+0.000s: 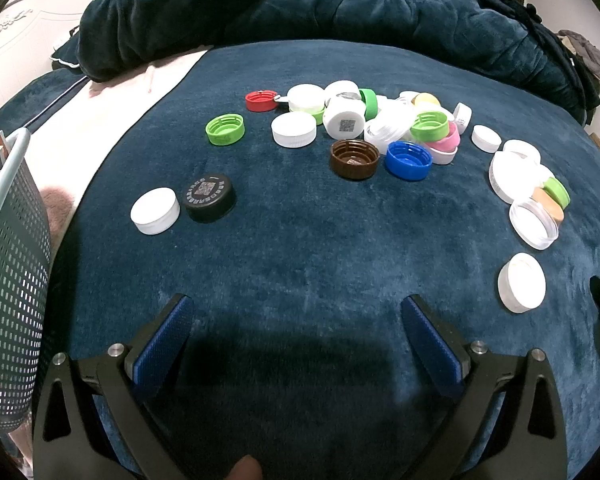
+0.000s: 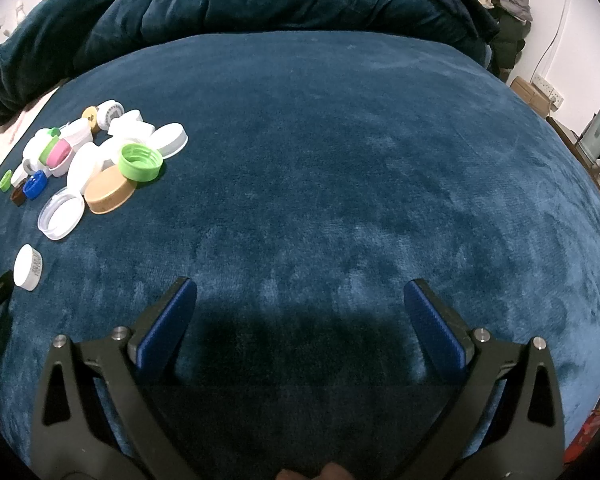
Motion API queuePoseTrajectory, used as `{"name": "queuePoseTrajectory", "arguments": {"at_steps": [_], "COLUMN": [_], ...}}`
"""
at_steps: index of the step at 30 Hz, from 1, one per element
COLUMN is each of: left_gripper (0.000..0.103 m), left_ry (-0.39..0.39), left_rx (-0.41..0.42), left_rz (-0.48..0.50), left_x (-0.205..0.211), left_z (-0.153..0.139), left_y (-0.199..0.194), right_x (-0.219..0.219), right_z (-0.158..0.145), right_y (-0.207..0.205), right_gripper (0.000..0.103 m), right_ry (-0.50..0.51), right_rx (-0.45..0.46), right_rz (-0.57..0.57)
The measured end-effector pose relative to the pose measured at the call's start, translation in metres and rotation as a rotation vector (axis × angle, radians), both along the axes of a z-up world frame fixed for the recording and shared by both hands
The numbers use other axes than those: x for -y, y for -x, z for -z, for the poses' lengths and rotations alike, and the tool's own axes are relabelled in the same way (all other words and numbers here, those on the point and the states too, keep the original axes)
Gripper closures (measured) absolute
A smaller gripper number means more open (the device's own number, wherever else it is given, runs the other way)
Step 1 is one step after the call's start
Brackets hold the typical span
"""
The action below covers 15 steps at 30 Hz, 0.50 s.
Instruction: Organize objects
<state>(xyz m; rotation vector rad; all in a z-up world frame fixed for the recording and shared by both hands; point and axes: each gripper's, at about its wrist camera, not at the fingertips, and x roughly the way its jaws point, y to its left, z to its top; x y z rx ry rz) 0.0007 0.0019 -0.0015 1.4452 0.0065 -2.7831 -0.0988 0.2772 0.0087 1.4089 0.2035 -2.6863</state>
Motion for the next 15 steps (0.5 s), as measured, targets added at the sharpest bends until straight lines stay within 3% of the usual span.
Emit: {"name": "queuePoseTrajectory", "arguments": {"at_steps": [15], "left_gripper": [0.000], "left_ry": [0.001], "left_rx": [0.002], "left_rz": [-0.003], "left_x": [-0.0001], "left_z": [-0.0001], "left_y": [0.0003], "right_x": [0.0015], "right_z": [0.0000], "right_y": [0.0006], "right_gripper": [0.000], "right_ry": [-0.004], "right_rx": [0.008], "right_rz": [0.000]}}
